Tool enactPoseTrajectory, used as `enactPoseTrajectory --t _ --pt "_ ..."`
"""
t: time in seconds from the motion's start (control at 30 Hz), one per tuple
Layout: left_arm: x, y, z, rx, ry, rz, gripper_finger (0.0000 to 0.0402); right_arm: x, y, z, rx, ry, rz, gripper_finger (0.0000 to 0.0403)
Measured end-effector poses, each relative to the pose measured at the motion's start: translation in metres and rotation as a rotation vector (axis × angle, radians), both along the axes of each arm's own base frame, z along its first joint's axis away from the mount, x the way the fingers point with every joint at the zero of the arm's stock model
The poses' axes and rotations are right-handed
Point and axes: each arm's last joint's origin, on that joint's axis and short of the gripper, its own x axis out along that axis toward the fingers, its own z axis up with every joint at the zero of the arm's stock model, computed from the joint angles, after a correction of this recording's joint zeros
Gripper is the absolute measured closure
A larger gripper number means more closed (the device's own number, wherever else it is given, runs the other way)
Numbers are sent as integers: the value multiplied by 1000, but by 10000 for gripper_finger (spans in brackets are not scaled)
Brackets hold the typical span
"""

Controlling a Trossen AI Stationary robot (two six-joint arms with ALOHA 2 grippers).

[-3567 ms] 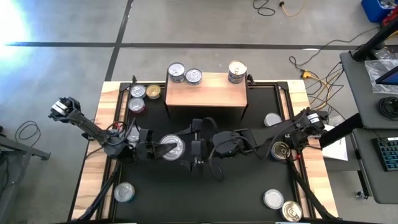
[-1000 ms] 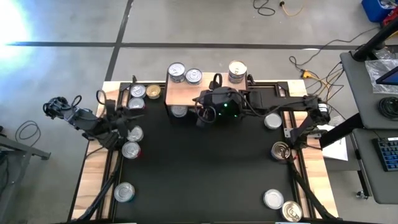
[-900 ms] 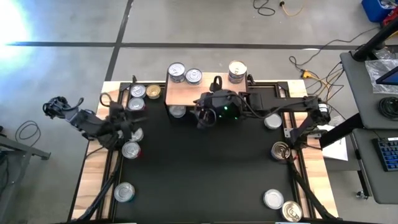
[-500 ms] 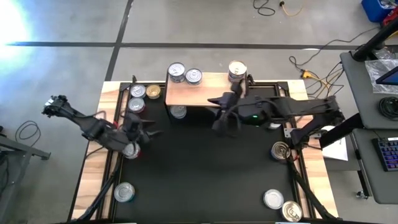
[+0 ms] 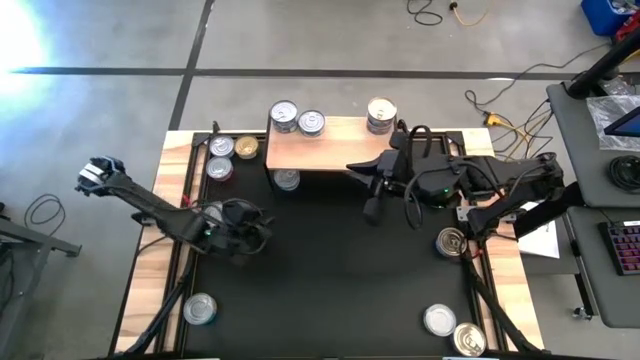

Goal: Stack canned seafood by type on shelf
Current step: Stack the green-blue tuna can on the shelf

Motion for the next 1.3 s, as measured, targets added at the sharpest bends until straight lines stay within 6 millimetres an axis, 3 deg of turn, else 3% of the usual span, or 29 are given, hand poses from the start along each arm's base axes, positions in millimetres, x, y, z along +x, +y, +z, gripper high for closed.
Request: enactPoseTrajectory --t 0.33,0.63,1.07,1.3 --pt "39 2 -24 26 82 87 293 -2 1 -6 32 49 -6 346" --pt "55 0 -54 -12 47 241 345 -3 3 -8 49 57 -4 352" --pt "73 39 -67 -41 80 406 383 -3 4 -8 74 50 -1 360" --pt "75 47 -78 -31 21 508 395 -3 4 -9 135 44 13 355"
